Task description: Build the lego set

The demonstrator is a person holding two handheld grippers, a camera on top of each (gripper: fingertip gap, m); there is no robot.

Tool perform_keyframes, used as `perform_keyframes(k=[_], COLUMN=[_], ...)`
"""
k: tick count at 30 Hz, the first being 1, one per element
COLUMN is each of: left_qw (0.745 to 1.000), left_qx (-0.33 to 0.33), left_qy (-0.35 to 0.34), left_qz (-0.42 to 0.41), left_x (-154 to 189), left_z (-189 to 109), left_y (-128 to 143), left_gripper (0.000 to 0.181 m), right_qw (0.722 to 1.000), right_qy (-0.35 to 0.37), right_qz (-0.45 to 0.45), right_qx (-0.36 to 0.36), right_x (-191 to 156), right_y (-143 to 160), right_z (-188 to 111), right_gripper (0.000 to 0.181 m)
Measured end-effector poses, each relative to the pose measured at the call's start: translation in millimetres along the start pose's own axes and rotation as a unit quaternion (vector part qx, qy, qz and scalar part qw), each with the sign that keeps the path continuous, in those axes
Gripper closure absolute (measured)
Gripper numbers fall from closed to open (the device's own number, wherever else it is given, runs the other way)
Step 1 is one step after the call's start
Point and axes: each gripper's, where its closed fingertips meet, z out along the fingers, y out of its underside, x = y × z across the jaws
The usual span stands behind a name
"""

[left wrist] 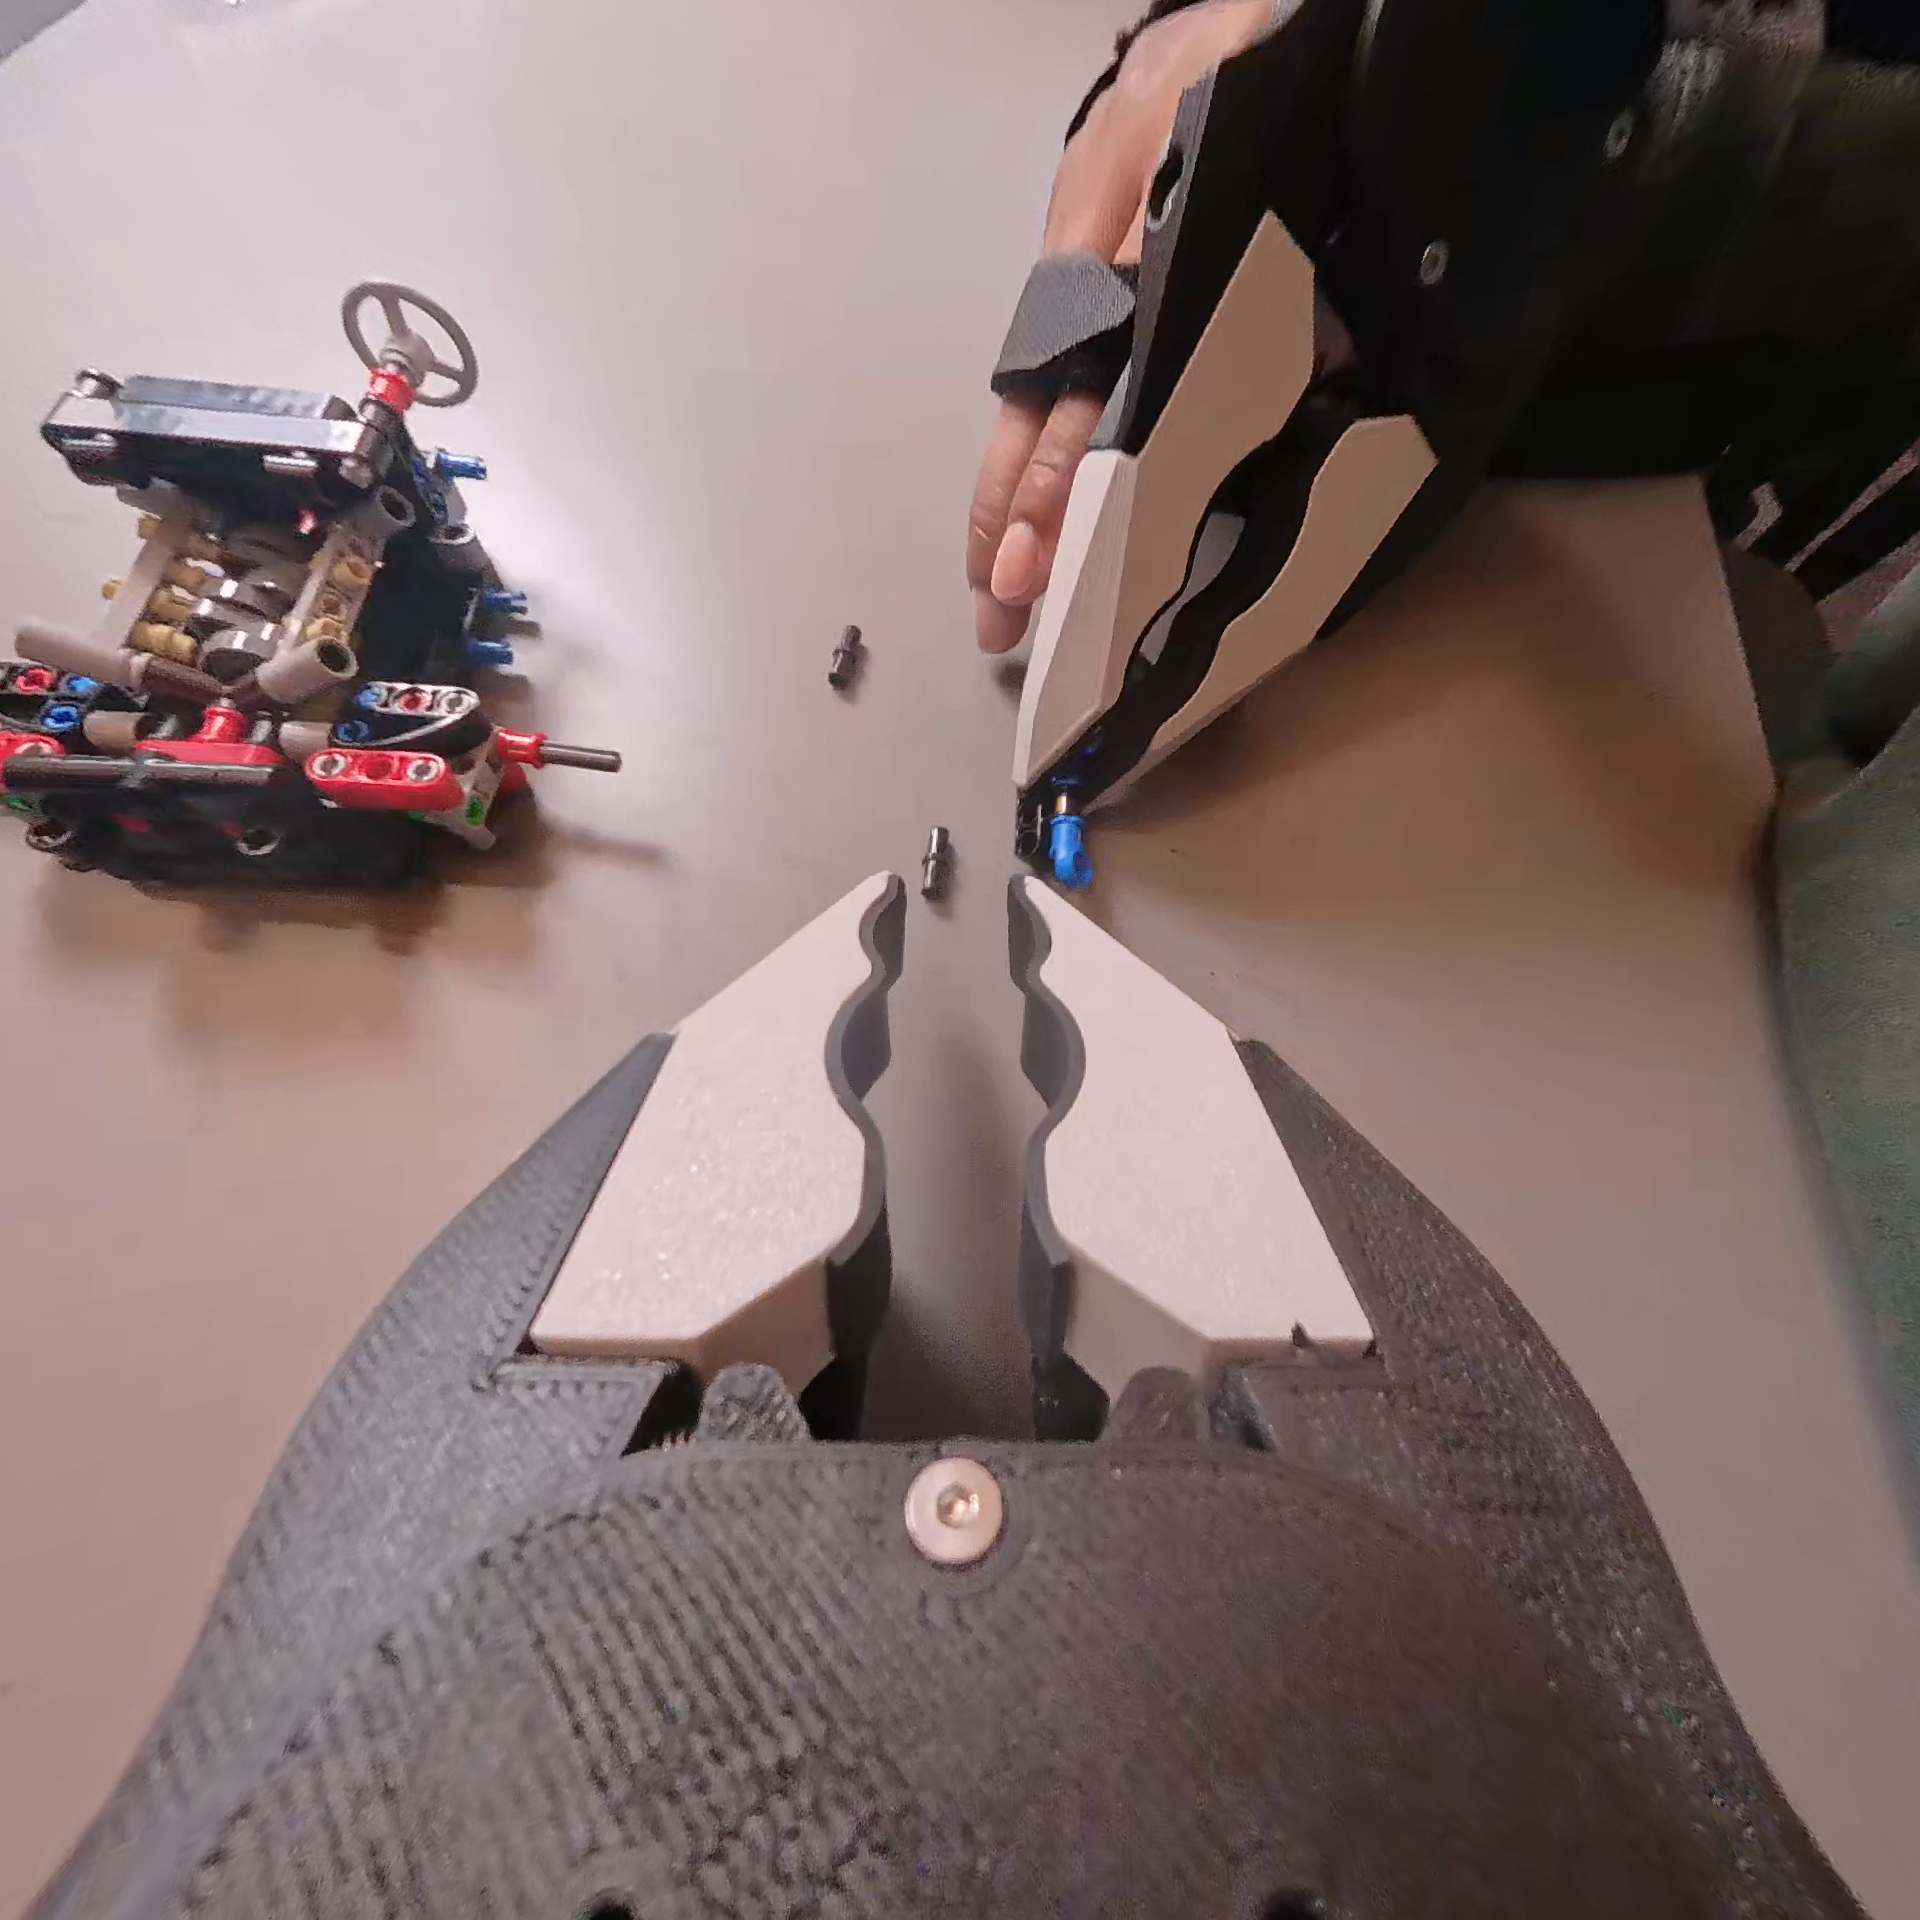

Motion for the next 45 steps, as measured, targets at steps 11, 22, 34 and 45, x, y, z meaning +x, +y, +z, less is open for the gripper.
perform_keyframes(k=[11, 22, 34, 45], left_qw=[0.999, 0.996, 0.995, 0.994], left_qx=[-0.04, -0.061, -0.069, -0.05], left_qy=[-0.025, -0.042, -0.034, -0.068], left_qz=[0.027, 0.06, 0.061, 0.069], left_x=[0, -6, -1, -12], left_z=[7, 21, 26, 16], left_y=[11, 9, 8, 4], left_gripper=[0.165, 0.166, 0.179, 0.179], right_qw=[0.985, 0.987, 0.992, 0.993], right_qy=[-0.065, -0.066, -0.044, -0.018], right_qz=[0.153, 0.145, 0.121, 0.114], right_qx=[0.04, 0.008, -0.002, -0.003], right_x=[1, -5, -5, 0], right_y=[-4, -5, -7, -12], right_z=[-18, -3, 2, 9], right_gripper=[0.155, 0.164, 0.167, 0.167])
